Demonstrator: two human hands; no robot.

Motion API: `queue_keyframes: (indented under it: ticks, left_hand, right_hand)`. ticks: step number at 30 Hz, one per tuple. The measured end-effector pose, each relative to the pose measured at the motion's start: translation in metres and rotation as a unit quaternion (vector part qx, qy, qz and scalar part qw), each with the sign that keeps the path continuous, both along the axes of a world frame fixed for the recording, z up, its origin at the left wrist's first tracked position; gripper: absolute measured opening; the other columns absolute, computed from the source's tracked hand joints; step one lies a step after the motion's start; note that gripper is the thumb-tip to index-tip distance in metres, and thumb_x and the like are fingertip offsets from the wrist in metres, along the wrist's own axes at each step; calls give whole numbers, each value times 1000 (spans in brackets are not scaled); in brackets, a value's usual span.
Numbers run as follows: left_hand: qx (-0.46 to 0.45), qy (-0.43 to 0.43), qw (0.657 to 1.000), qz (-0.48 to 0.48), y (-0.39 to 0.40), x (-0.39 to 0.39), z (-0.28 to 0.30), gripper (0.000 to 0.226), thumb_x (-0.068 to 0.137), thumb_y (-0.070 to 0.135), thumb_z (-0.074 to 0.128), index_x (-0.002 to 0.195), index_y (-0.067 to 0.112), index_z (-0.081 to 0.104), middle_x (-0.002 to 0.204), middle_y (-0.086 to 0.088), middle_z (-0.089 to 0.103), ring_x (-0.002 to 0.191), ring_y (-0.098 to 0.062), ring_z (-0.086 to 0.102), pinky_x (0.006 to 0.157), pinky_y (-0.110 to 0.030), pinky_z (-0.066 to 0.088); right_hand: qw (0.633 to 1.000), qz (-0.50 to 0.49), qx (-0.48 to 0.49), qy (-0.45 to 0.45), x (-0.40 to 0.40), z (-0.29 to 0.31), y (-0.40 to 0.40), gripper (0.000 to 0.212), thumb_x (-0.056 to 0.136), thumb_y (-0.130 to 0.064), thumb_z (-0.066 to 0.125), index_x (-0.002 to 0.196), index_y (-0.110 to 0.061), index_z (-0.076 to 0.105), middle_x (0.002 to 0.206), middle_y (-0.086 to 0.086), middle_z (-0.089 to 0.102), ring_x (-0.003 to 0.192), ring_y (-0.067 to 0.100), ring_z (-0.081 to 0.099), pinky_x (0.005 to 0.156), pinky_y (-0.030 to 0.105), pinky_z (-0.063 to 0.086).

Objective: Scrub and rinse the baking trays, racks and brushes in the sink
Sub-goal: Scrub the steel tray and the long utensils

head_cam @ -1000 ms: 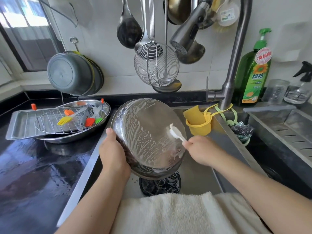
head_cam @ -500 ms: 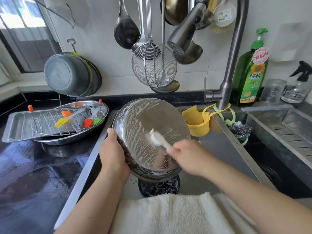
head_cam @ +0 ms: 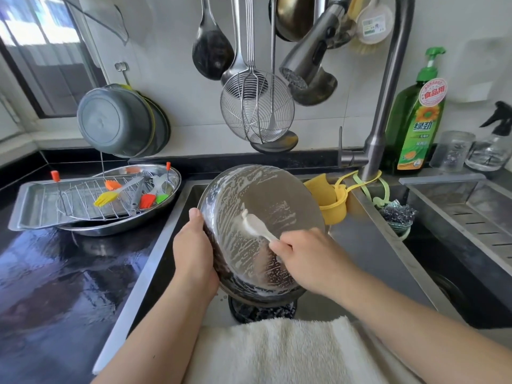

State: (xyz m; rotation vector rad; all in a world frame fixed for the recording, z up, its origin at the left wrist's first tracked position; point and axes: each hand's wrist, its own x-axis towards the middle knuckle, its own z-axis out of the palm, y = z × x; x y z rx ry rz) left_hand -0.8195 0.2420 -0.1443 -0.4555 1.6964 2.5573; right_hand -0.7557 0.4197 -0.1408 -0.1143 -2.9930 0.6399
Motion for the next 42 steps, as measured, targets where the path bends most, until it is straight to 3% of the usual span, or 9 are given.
queue_keyframes:
  ticks: [5,11,18,21,24,26,32,35,42]
  left_hand:
    - [-42,26,999,-12,1,-3,-2,49,96,55,55,89,9,70,101,-12,78,99,-29,74,99,-56,55]
    - [-48,15,999,-22,0,-5,-4,48,97,54,56,77,16,78,103,-14,79,106,-35,73,101,-55,54]
    - [-71,5,996,-61,0,-2,-6,56,101,59,50,98,11,80,106,-16,78,107,-37,73,104,-57,53]
    - [-117,19,991,-64,4,3,-1,58,104,57,48,90,6,73,93,-10,77,91,-32,74,92,-44,56]
    - [-192,64,978,-42,8,2,1,50,107,53,45,87,10,62,77,-7,58,72,-21,54,71,-35,45]
    - [-192,69,978,-51,6,1,1,50,106,56,45,90,13,64,79,-8,59,73,-22,54,73,-37,46]
    - [-204,104,971,-65,5,4,1,54,108,54,43,88,6,61,75,-8,59,68,-20,55,69,-36,48]
    - [-162,92,979,-87,4,4,3,68,107,55,44,100,-9,63,84,-16,70,75,-27,65,79,-45,58]
    - [-136,120,980,-88,4,10,12,66,108,50,42,109,-12,65,105,-30,72,86,-34,72,89,-49,58]
  right_hand:
    - [994,-103,21,-17,-16,11,29,49,106,-51,30,72,-21,49,81,6,59,74,25,56,72,44,53]
    - [998,-55,-18,-7,-12,5,19,49,106,-51,34,73,-21,53,74,2,59,65,21,56,58,36,50]
    - [999,-17,-1,40,-3,2,5,49,106,-51,34,70,-22,51,68,-1,57,59,19,55,50,33,43]
    - [992,-119,-5,30,-20,10,30,50,106,-51,28,72,-23,52,74,3,60,67,23,59,63,42,55]
    - [997,-68,-2,23,-6,7,17,50,107,-51,31,68,-21,46,76,6,56,71,26,54,64,39,45]
    - [999,-3,-26,24,2,5,1,51,106,-50,35,66,-20,44,72,6,55,68,26,52,59,37,39]
    - [994,-105,-25,28,-13,13,27,51,107,-49,32,66,-21,46,73,3,55,70,25,54,65,39,48]
    - [998,-24,-40,35,-3,4,9,52,106,-49,38,64,-20,44,68,3,53,65,25,49,57,37,36]
    - [981,-180,-69,32,-21,2,56,52,108,-45,32,71,-16,54,74,3,58,65,18,53,57,34,41]
